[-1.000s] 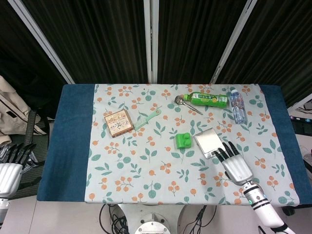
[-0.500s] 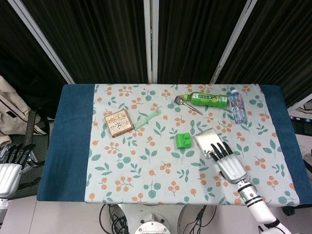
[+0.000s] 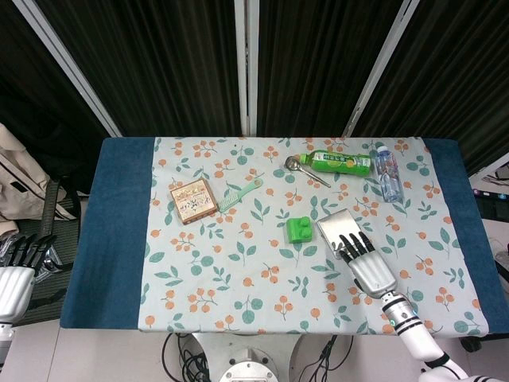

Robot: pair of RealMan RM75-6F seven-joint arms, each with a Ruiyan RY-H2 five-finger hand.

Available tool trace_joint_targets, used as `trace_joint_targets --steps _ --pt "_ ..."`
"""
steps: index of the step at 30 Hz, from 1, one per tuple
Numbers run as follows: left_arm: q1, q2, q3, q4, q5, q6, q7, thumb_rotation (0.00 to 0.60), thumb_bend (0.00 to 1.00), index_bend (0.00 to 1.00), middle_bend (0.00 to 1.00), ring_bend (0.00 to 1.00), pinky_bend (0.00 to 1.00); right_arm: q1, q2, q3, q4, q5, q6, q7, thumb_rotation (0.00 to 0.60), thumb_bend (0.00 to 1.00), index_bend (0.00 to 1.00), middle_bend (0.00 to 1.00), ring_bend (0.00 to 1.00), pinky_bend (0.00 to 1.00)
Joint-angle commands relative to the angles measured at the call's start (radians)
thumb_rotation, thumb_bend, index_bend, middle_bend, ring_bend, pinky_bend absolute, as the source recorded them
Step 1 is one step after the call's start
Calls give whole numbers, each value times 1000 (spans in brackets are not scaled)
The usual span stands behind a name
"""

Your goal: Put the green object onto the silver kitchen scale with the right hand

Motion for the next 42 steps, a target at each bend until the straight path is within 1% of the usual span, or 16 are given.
trace_joint_targets --steps 1,3,10,15,23,36,42 --pt "1 0 0 2 -1 0 -3 600 60 63 93 0 22 2 -4 0 3 4 0 0 600 160 260 4 0 0" --pt "1 -1 2 3 1 -2 -6 600 60 63 93 0 22 4 -6 0 3 8 -1 2 600 188 260 1 0 0" --pt "1 -6 3 13 2 -1 -14 600 61 63 93 0 21 13 -2 -5 -8 26 -21 9 600 336 260 0 0 0" --pt "1 -6 2 17 1 1 -20 600 60 63 93 0 21 16 0 -8 -11 34 -21 5 600 398 259 0 0 0" --pt "2 -9 3 23 0 0 -24 600 60 63 93 0 21 20 -6 -13 -6 41 -20 2 600 414 266 0 0 0" --pt "1 -6 0 23 -2 0 -27 600 60 63 93 0 21 21 -13 -20 4 34 -5 21 600 446 314 0 0 0" --pt "0 -1 -2 17 -1 2 -24 600 60 63 93 0 21 16 23 -3 -42 -30 79 79 600 426 248 0 0 0"
